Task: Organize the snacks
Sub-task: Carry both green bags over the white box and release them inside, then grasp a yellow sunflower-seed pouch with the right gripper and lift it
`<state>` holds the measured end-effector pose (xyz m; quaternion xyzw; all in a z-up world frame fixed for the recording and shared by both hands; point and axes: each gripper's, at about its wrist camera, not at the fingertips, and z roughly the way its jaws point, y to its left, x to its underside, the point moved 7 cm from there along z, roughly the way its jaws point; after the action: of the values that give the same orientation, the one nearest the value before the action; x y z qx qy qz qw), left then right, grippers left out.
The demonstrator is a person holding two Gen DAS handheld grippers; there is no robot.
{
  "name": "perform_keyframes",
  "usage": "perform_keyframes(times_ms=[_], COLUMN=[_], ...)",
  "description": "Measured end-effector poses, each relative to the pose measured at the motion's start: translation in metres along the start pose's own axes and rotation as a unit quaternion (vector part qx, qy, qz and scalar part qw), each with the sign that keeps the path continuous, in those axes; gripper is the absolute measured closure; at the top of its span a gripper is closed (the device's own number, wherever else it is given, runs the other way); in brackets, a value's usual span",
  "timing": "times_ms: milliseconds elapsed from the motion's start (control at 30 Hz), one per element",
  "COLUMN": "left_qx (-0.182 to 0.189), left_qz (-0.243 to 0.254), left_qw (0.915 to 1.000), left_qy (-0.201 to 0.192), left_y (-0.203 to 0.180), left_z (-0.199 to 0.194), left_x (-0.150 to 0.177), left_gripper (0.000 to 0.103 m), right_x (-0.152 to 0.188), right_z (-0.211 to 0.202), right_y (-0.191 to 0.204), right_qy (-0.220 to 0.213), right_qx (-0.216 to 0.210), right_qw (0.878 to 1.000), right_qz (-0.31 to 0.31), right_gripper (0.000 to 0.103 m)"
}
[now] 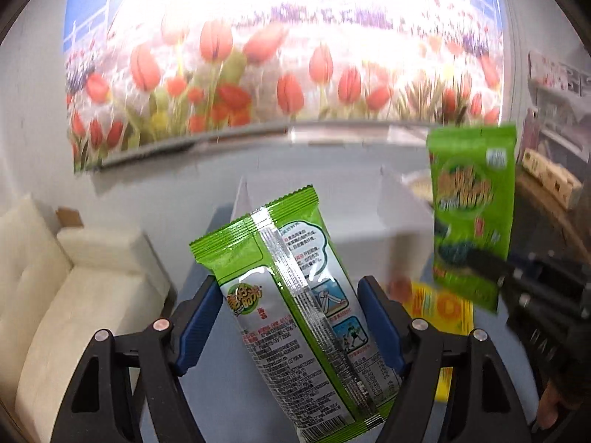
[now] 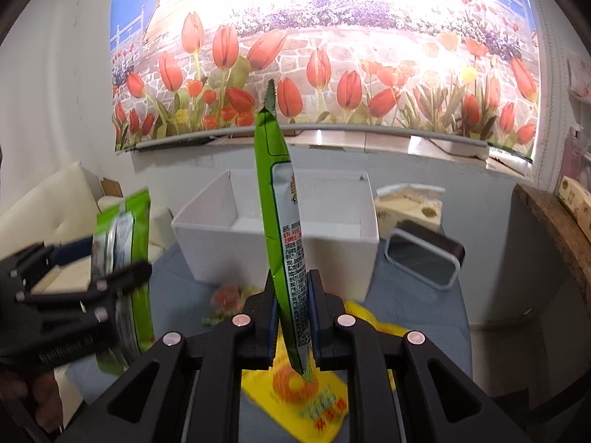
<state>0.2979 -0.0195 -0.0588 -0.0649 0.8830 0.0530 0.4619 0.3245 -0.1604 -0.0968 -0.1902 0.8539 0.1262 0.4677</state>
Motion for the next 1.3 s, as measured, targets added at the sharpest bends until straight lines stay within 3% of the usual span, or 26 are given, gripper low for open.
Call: perform_keyframes(times_ms=[233,367,500,600,633,700,733,767,833,933,1067,1300], left_qx=[0.003,0.016,0.007,0.02,0.025,0.036,0.032,0.025,0.021,0.034,0.019,0.034], left_qz=[0.013,0.018,0.026,0.035,0.037,0.046,0.049,0.055,0.058,0.046,0.043,0.023], left_qw=[0.9986,0.9983,0.9986,0.9988,0.9987,0.9982,0.9982,0.998,0.9979,0.9984,0.9989,0.9991], left_qy=[-0.051,-0.054,-0.045,-0.029,-0.025,-0.015,-0.014,-0.017,-0.019,-0.004,-0.006,-0.001], left_y=[0.006,0.005,0.007,0.005,0.004,0.002,0.003,0.004,0.006,0.01,0.015,0.012], left_z=[0.035,0.073,0.109,0.132,0.136,0.147,0.15,0.153,0.155,0.157,0.152,0.121], left_x=[-0.083,-0.117,-0.133,-0.132,-0.131,-0.125,-0.123,-0.119,-0.115,-0.107,-0.097,-0.07], left_gripper=[0.024,0.024,0.024,0.023,0.022,0.019,0.013,0.009,0.0,0.0,0.0,0.0], right_x=[-0.055,-0.077,-0.09,-0.091,-0.09,-0.087,-0.085,-0.083,-0.078,-0.067,-0.06,-0.047], right_z=[0.04,0.072,0.102,0.122,0.129,0.135,0.137,0.138,0.141,0.145,0.14,0.101], right_y=[-0.021,-0.036,-0.044,-0.043,-0.043,-0.045,-0.047,-0.048,-0.049,-0.052,-0.05,-0.04], right_qy=[-0.01,0.001,0.02,0.032,0.039,0.039,0.031,0.023,0.023,0.036,0.03,0.017], right_qx=[0.02,0.042,0.052,0.053,0.052,0.069,0.076,0.084,0.097,0.09,0.075,0.041], right_qw=[0.999,0.998,0.998,0.998,0.998,0.997,0.996,0.996,0.995,0.995,0.996,0.998], right_qz=[0.031,0.035,0.028,0.026,0.027,0.025,0.023,0.019,0.006,0.018,0.033,0.04], right_gripper=[0.089,0.089,0.089,0.088,0.082,0.042,0.013,0.007,0.005,0.004,0.0,0.0])
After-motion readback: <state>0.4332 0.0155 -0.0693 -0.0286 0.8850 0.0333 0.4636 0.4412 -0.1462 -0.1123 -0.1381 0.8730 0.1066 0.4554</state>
